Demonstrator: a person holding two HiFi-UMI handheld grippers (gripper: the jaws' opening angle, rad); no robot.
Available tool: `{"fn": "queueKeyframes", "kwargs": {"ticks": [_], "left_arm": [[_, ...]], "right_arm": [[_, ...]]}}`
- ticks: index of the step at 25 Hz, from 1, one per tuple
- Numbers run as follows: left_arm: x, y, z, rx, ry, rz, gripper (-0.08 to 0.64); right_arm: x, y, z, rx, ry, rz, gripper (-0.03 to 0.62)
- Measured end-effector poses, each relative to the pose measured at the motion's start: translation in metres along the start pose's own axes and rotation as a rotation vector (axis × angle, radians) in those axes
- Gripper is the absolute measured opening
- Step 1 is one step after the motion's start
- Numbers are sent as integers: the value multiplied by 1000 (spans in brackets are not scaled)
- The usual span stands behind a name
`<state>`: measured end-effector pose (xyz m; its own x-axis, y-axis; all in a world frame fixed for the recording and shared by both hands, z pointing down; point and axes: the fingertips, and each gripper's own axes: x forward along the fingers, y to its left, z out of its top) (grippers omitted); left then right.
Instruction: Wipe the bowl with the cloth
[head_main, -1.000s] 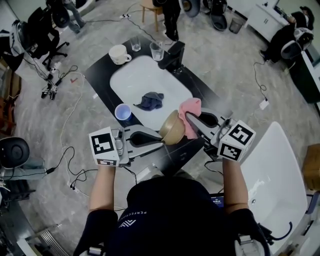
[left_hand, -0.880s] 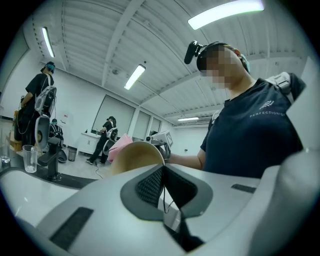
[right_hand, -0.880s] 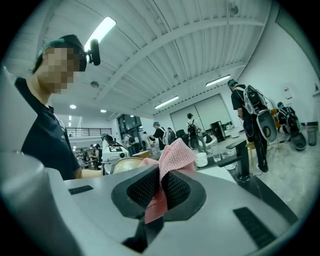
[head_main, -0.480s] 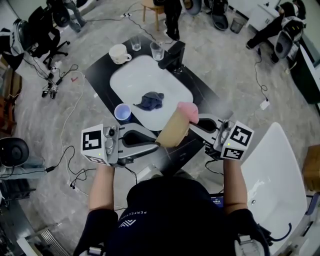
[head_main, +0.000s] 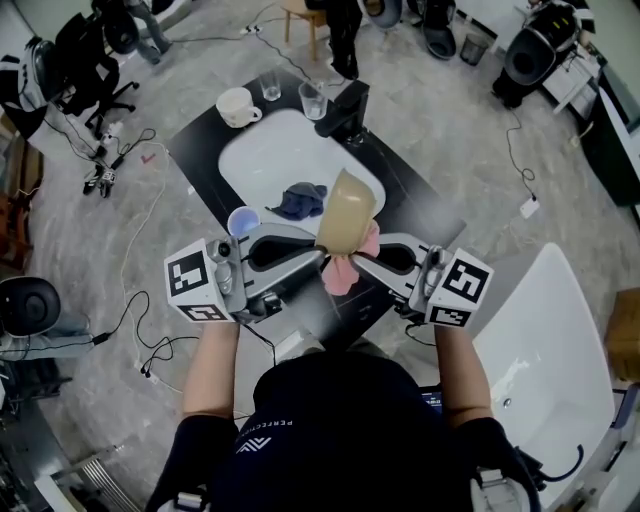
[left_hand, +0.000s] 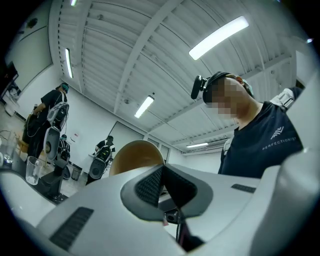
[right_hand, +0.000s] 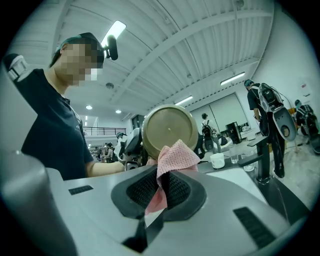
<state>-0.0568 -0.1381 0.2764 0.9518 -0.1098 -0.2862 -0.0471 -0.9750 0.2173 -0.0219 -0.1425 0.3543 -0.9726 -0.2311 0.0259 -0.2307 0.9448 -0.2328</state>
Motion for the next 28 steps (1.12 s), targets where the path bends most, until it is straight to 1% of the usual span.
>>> {"fn": "queueKeyframes", "kwargs": {"ticks": [4, 7, 12, 19, 28], "left_arm": [[1, 7, -3, -19, -8, 32, 14], [1, 12, -7, -27, 6, 62, 14], [0, 20, -14, -34, 21, 105, 14], [-1, 21, -24, -30, 38, 135, 14], [-4, 22, -36, -38, 68, 155, 14]], "right_arm": [[5, 9, 1, -16, 4, 9, 43], [8, 18, 3, -39, 13, 20, 43], [10, 27, 12, -57, -6, 40, 43], [7, 36, 20, -85, -25, 54, 43], [5, 36, 28, -100, -33, 39, 43]]}}
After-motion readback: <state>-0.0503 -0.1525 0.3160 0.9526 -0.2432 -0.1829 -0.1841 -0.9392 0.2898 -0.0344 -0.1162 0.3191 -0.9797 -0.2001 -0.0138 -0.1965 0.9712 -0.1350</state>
